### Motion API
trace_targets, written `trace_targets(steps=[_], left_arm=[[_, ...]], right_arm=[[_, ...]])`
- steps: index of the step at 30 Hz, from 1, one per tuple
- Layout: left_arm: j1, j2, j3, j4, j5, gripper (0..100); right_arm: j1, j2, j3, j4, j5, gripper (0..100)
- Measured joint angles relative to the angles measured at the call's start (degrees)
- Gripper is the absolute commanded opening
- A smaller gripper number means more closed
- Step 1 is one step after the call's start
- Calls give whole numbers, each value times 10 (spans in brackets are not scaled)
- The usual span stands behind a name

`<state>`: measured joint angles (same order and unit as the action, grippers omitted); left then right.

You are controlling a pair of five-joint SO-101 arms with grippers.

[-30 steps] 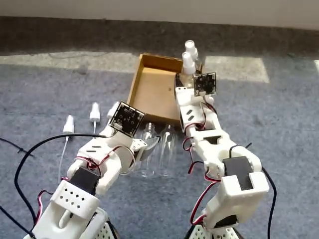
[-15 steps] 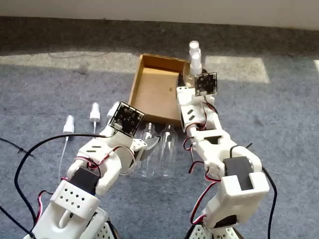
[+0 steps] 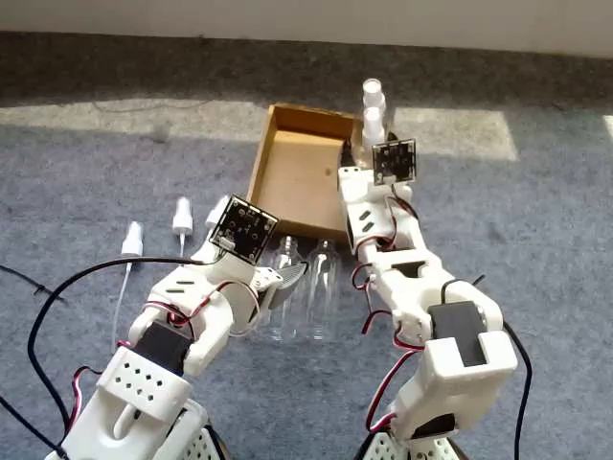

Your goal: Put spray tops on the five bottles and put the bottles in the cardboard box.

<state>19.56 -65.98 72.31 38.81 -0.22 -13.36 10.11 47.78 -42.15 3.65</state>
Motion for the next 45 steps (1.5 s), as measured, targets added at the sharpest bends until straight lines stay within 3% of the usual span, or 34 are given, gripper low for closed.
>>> trace_targets(steps=[10,15,45], left_arm=[[0,0,0,0,0,259],[0,0,0,0,0,259],[0,0,0,0,0,259]], right_arm=[[0,0,0,-1,0,218],[0,0,0,-1,0,296],[15,-53,0,36,0,300]])
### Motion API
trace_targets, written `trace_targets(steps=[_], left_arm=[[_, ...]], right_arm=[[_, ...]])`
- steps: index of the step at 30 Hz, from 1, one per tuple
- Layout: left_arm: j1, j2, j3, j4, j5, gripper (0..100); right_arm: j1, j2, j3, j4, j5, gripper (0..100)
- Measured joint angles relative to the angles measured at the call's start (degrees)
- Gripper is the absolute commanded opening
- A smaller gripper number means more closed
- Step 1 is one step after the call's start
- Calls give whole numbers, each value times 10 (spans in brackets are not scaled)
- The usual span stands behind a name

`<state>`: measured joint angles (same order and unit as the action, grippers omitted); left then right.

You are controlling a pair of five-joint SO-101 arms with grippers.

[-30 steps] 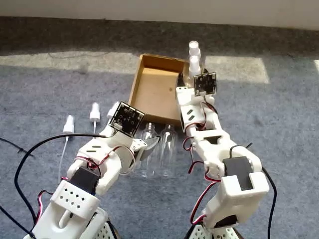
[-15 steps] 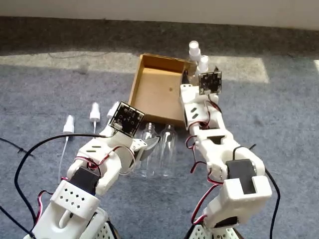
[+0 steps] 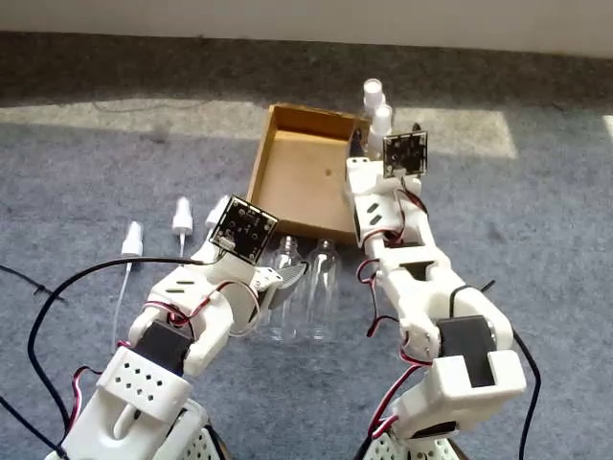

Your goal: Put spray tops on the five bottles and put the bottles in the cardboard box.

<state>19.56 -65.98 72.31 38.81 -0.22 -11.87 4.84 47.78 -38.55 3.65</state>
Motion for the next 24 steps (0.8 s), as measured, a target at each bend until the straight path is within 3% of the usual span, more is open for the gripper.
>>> trace_targets(steps=[24], left_arm=[[0,0,0,0,0,259]], right_arm=[[0,0,0,42,0,366]])
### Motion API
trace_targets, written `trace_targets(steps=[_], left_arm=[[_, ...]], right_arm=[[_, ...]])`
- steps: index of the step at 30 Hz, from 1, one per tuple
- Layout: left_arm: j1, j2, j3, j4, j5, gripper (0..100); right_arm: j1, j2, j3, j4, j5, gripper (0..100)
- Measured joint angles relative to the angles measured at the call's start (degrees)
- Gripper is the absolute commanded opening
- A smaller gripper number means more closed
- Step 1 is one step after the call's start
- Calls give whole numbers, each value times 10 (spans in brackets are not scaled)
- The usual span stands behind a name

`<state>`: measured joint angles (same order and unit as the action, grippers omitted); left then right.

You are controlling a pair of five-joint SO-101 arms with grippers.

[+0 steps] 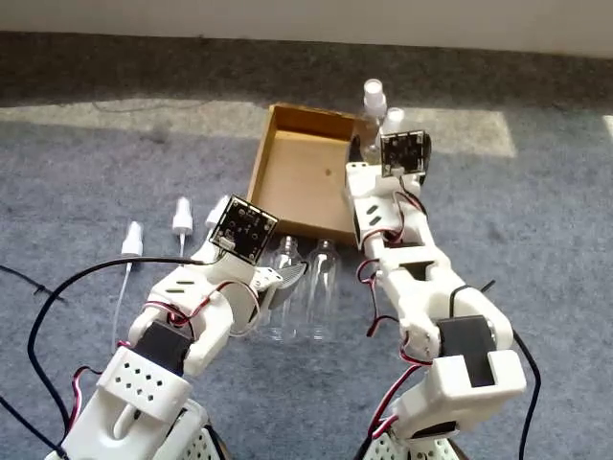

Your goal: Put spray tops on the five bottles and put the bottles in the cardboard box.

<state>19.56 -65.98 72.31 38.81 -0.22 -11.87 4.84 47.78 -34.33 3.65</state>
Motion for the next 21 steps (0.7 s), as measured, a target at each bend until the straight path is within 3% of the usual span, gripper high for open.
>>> trace_targets(steps=[21], left_arm=[[0,0,0,0,0,259]], right_arm=[[1,-4,-41,31,0,366]])
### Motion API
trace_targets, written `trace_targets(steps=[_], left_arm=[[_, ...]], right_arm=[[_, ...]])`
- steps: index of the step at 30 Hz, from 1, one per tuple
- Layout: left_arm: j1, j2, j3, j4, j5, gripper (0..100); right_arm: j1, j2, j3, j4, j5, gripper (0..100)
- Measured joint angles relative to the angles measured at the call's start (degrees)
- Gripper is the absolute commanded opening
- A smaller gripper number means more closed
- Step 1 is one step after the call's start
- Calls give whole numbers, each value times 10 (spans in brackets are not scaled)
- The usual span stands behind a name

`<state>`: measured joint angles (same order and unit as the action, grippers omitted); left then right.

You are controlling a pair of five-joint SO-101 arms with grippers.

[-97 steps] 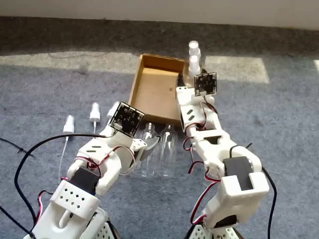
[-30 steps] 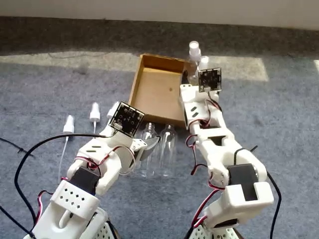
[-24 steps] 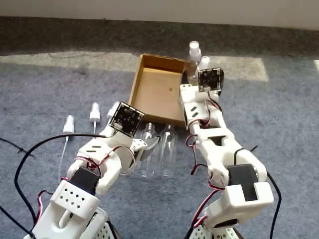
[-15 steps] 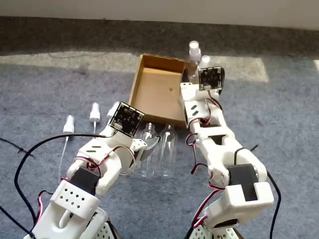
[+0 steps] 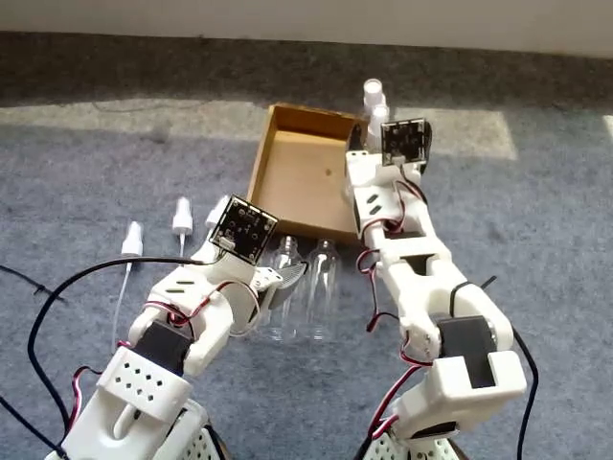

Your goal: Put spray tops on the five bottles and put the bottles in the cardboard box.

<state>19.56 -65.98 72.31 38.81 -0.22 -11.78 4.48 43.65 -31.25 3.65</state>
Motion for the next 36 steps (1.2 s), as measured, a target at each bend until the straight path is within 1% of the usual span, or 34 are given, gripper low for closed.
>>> trace_targets(steps=[6,10,13,28,33,36], left_arm=[[0,0,0,0,0,259],[0,0,0,0,0,260],[0,0,0,0,0,260],[0,0,0,0,0,260],[0,0,0,0,0,260],[0,0,0,0,0,260]], right_arm=[[0,0,-4,5,0,366],[0,0,-42,60,0,366],[0,0,-62,79,0,366],[0,0,-76,85,0,366],[0,0,-123,153,0,366],[0,0,-147,168,0,366]])
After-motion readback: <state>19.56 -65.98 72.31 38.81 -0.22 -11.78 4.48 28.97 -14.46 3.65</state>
